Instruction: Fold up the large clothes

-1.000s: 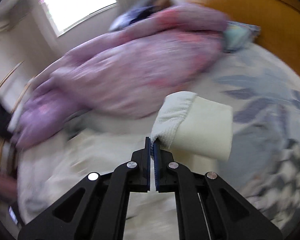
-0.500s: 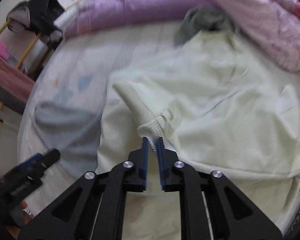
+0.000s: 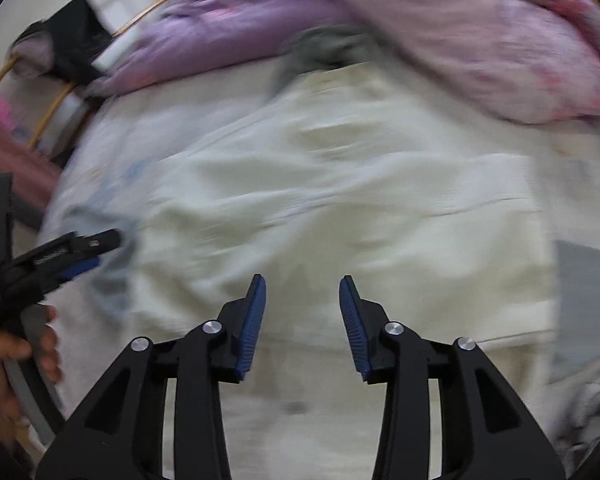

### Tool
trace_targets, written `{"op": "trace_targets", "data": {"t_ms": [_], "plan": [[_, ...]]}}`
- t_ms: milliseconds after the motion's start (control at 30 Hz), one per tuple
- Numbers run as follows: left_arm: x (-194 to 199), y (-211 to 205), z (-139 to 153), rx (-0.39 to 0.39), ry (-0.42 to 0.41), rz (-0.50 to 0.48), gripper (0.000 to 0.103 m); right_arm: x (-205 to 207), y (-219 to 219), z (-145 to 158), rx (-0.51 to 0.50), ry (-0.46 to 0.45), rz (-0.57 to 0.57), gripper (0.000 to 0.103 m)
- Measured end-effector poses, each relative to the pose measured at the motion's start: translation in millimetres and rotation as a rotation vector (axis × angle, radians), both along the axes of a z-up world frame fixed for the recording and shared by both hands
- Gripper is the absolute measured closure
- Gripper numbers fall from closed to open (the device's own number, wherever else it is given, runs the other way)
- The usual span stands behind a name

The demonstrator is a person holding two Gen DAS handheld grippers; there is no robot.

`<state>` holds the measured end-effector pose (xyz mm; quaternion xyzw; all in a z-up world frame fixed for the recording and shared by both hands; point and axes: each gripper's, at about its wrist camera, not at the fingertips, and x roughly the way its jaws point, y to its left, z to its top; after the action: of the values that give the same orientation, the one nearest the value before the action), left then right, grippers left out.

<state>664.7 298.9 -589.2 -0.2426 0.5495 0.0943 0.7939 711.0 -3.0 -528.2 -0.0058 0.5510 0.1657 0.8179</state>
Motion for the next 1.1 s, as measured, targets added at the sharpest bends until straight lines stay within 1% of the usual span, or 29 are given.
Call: {"op": "trace_targets", "data": {"t_ms": [67, 133, 200, 233, 267, 300, 333, 367, 433, 500, 533, 600, 633, 700, 767, 800, 833, 900, 967, 1000, 1033, 1067, 1100], "plan": [[23, -15, -12, 0.020, 0.016, -0.074, 0.029, 18, -37, -5, -0.018, 0.009, -0.069, 0.064], [38, -23, -22, 0.052, 0.033, -0.096, 0.029, 31, -66, -8, -0.033, 0.018, -0.117, 0.063], [51, -25, -36, 0.039, 0.063, -0.105, 0.031, 42, -93, -13, -0.022, 0.031, -0.167, 0.062], [55, -28, -42, 0.049, 0.076, -0.116, 0.038, 49, -105, -18, -0.005, 0.050, -0.197, 0.061], [57, -31, -46, 0.062, 0.078, -0.138, 0.070, 56, -116, -24, 0.018, 0.077, -0.225, 0.060], [60, -36, -52, 0.134, 0.113, -0.164, 0.089, 60, -122, -29, 0.030, 0.091, -0.250, 0.060], [60, -37, -55, 0.160, 0.126, -0.175, 0.093, 67, -132, -34, 0.049, 0.107, -0.282, 0.060], [58, -35, -54, 0.157, 0.118, -0.169, 0.096, 72, -137, -39, 0.073, 0.125, -0.295, 0.060], [50, -25, -44, 0.167, 0.099, -0.116, 0.099, 81, -143, -45, 0.102, 0.148, -0.308, 0.060], [39, -11, -35, 0.175, 0.088, -0.072, 0.099, 90, -145, -52, 0.129, 0.170, -0.316, 0.060], [36, -6, -35, 0.178, 0.093, -0.067, 0.099, 95, -146, -55, 0.122, 0.178, -0.319, 0.061], [31, 3, -38, 0.154, 0.101, -0.054, 0.099, 100, -148, -58, 0.096, 0.187, -0.324, 0.061], [31, 4, -42, 0.156, 0.109, -0.055, 0.099, 104, -150, -65, 0.103, 0.203, -0.330, 0.061], [32, 3, -47, 0.181, 0.126, -0.056, 0.099, 110, -154, -81, 0.115, 0.252, -0.342, 0.061], [33, 3, -51, 0.180, 0.133, -0.037, 0.098, 114, -160, -109, 0.126, 0.335, -0.364, 0.063], [33, 4, -54, 0.180, 0.138, -0.018, 0.096, 115, -161, -118, 0.133, 0.360, -0.363, 0.062], [34, 6, -56, 0.179, 0.139, -0.002, 0.094, 117, -161, -122, 0.135, 0.363, -0.359, 0.063], [33, 11, -59, 0.159, 0.147, 0.003, 0.092, 121, -160, -120, 0.120, 0.371, -0.341, 0.061], [34, 15, -55, 0.143, 0.143, -0.019, 0.092, 123, -161, -115, 0.117, 0.393, -0.337, 0.060], [34, 19, -50, 0.106, 0.133, -0.026, 0.092, 125, -164, -109, 0.134, 0.406, -0.338, 0.059], [35, 25, -44, 0.064, 0.114, -0.030, 0.090, 128, -167, -102, 0.160, 0.402, -0.337, 0.057], [36, 33, -34, 0.020, 0.088, -0.024, 0.076, 131, -170, -95, 0.181, 0.388, -0.336, 0.056], [38, 40, -28, 0.011, 0.070, -0.010, 0.050, 135, -174, -89, 0.186, 0.371, -0.338, 0.054]]}}
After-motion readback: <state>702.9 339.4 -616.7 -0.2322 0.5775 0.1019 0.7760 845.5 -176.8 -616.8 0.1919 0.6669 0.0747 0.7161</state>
